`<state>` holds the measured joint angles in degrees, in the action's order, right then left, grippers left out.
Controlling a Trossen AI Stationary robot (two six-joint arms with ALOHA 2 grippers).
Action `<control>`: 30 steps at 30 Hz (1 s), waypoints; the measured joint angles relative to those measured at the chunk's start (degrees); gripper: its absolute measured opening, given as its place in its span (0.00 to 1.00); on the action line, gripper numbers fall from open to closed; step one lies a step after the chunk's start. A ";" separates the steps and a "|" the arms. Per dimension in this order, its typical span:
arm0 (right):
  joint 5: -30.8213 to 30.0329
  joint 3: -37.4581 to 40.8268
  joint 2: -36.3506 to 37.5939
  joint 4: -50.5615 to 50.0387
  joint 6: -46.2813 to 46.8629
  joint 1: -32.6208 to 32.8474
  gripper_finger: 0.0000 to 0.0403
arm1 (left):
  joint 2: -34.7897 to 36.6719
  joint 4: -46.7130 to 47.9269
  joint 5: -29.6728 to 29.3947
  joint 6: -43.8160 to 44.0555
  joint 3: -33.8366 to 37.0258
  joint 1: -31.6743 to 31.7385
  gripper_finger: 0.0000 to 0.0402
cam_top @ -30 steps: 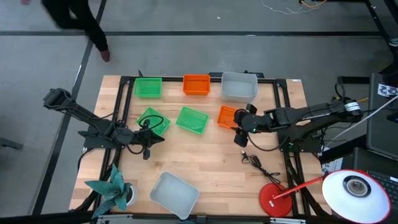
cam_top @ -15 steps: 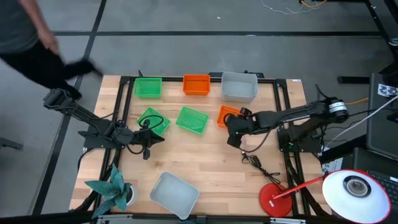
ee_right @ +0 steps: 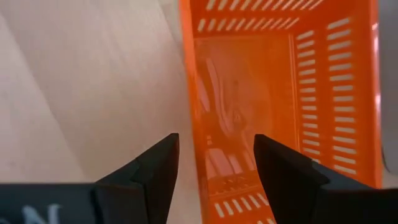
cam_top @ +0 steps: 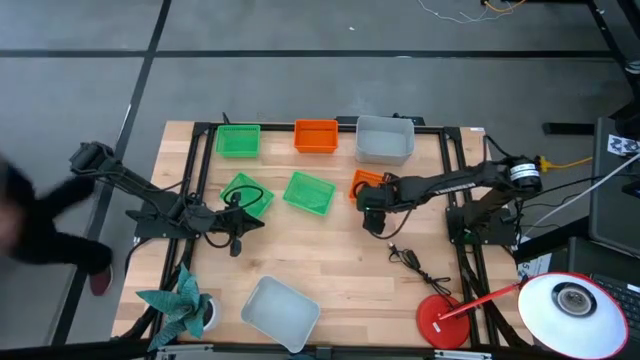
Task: Stack baskets by color
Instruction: Stack the bottom orange bin on top of the top orange bin
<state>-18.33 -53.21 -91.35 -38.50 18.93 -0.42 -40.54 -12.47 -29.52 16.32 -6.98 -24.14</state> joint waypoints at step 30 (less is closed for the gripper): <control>-4.44 -12.27 -4.50 3.07 -7.55 1.89 0.00 | 0.00 -0.02 -0.02 0.00 0.00 0.02 0.00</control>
<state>-22.77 -65.48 -95.85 -35.43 11.37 1.47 -40.53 -12.49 -29.54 16.32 -6.98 -24.12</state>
